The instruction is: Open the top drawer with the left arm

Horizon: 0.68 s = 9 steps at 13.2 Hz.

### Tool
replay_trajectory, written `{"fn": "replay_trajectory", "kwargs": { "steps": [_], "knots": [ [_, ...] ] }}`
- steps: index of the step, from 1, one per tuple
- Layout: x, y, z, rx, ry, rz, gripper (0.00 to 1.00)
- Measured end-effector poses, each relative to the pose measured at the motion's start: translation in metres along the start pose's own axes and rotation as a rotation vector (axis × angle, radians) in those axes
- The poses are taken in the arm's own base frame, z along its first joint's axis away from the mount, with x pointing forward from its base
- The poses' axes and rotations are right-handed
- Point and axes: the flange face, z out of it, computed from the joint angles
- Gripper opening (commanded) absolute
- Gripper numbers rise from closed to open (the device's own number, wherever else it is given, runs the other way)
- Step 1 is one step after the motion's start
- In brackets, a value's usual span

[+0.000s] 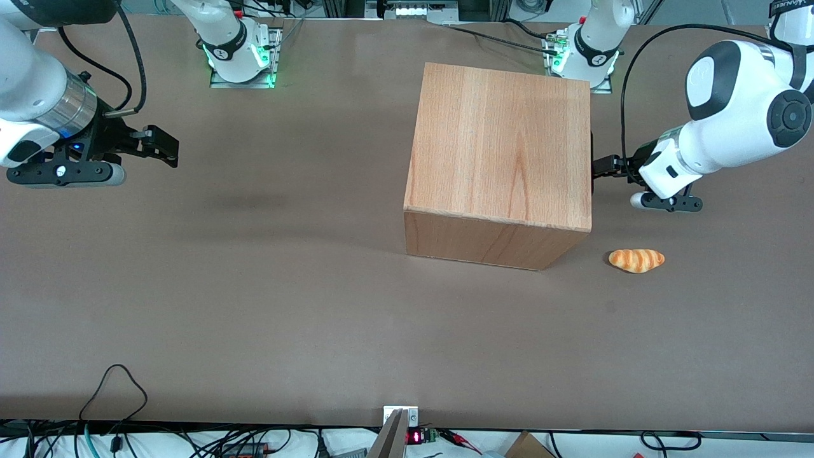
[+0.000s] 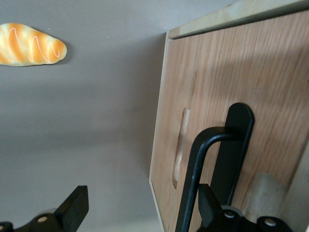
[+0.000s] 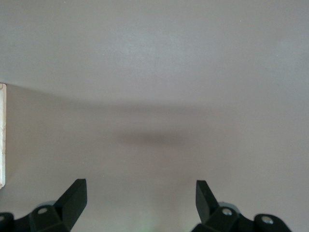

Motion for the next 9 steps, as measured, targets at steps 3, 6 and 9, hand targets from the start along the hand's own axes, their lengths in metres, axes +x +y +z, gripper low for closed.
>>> {"fn": "replay_trajectory", "kwargs": {
  "steps": [3, 6, 9],
  "knots": [
    [-0.001, -0.001, 0.007, 0.001, -0.005, 0.02, 1.0],
    [-0.002, -0.003, 0.016, 0.002, -0.009, 0.033, 1.0],
    [-0.001, -0.011, 0.017, -0.005, -0.009, 0.043, 1.0]
  ]
}}
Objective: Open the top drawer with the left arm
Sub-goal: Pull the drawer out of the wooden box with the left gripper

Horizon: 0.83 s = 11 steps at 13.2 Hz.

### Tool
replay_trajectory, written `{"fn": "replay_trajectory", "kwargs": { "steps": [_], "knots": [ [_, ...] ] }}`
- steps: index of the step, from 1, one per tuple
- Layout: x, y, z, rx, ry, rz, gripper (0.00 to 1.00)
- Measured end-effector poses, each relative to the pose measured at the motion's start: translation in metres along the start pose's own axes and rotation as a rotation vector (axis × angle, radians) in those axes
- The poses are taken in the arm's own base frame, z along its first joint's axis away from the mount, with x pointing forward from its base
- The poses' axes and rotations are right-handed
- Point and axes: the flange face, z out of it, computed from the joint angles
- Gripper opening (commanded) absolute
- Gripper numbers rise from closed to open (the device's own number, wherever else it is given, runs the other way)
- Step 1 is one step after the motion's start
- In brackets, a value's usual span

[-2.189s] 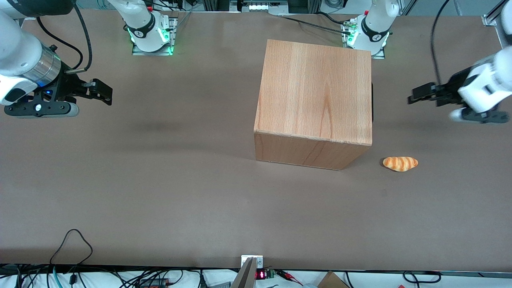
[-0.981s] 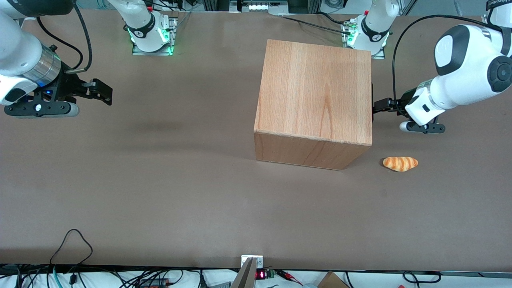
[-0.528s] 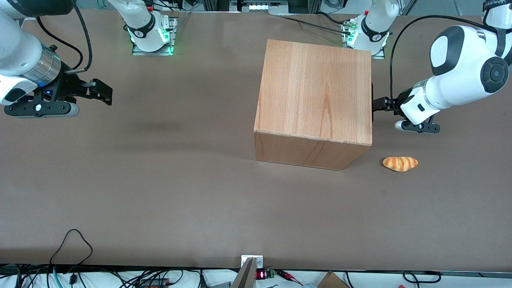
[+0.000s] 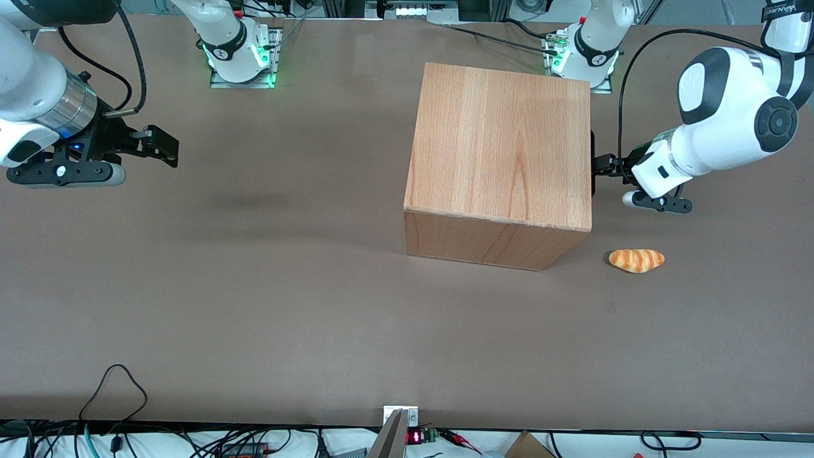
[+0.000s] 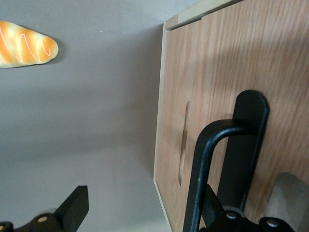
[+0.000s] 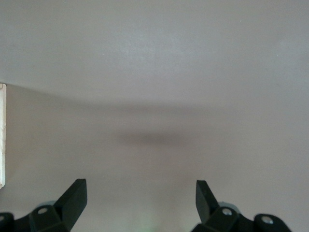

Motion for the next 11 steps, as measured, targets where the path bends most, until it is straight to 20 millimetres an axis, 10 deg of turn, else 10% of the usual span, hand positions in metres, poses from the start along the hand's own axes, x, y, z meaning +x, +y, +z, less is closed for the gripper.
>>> {"fn": "replay_trajectory", "kwargs": {
  "steps": [11],
  "knots": [
    [0.0, -0.085, -0.005, -0.037, 0.02, -0.082, 1.0]
  ]
}}
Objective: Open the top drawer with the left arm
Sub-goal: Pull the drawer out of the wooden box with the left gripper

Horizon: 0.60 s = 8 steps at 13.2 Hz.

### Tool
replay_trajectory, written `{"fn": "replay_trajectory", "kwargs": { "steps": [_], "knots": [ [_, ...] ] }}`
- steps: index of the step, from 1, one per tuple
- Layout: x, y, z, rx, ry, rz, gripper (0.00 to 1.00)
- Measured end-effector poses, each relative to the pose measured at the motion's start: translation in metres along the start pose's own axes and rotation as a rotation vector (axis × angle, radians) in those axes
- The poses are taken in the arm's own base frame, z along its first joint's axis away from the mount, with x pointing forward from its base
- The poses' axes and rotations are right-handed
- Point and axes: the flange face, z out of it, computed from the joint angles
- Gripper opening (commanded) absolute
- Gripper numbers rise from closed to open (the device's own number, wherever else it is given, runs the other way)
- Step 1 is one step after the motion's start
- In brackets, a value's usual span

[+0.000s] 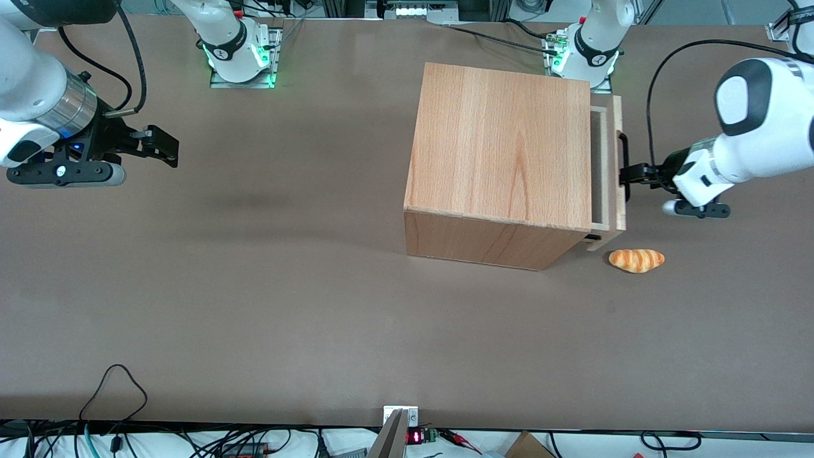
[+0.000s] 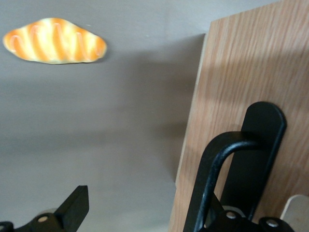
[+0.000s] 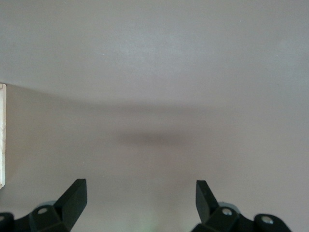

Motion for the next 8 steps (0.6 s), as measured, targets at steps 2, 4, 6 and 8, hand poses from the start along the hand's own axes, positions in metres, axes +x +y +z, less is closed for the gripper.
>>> {"fn": "replay_trajectory", "kwargs": {
  "steps": [2, 4, 6, 8],
  "knots": [
    [-0.001, -0.021, -0.004, -0.006, 0.01, -0.02, 1.0],
    [-0.002, -0.038, -0.007, -0.004, 0.02, -0.044, 1.0],
    [-0.002, -0.054, -0.009, -0.008, 0.033, -0.069, 1.0],
    [-0.004, -0.068, -0.012, -0.012, 0.045, -0.092, 1.0]
  ]
}}
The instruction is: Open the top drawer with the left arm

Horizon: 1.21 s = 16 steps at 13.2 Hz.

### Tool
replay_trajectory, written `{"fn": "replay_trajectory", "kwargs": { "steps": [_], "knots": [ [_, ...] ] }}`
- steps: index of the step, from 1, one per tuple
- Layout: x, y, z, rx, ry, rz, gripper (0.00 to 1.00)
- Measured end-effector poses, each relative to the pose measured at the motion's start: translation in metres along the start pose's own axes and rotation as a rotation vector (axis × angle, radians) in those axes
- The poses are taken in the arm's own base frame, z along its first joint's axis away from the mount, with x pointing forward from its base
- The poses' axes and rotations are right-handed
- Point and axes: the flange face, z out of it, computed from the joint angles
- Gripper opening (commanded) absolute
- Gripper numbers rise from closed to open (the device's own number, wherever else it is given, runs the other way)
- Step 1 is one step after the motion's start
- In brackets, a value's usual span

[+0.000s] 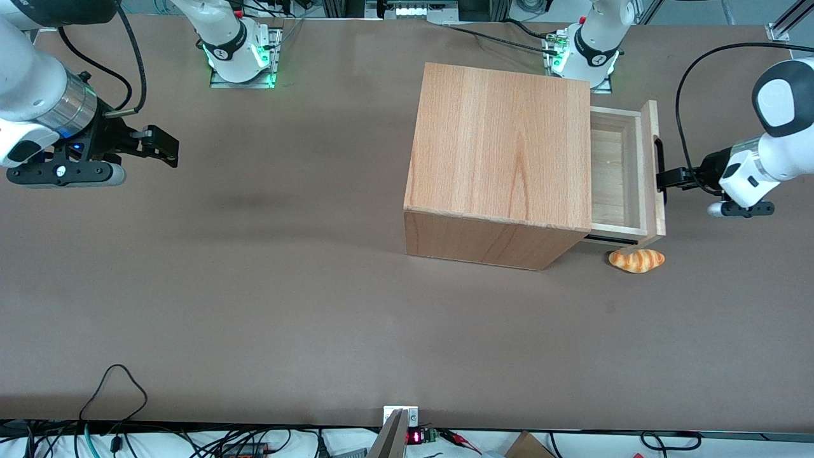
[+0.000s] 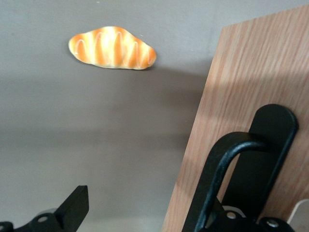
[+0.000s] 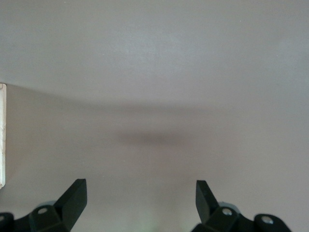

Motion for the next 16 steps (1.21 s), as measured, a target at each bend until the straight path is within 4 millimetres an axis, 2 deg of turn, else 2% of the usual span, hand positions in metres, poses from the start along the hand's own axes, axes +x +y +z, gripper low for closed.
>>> {"fn": "replay_trajectory", "kwargs": {
  "steps": [10, 13, 16],
  "knots": [
    [0.004, -0.079, -0.021, -0.019, 0.054, -0.062, 1.0],
    [0.008, -0.084, -0.034, -0.007, 0.078, -0.062, 1.0],
    [0.014, -0.081, -0.064, 0.002, 0.117, -0.052, 1.0]
  ]
}}
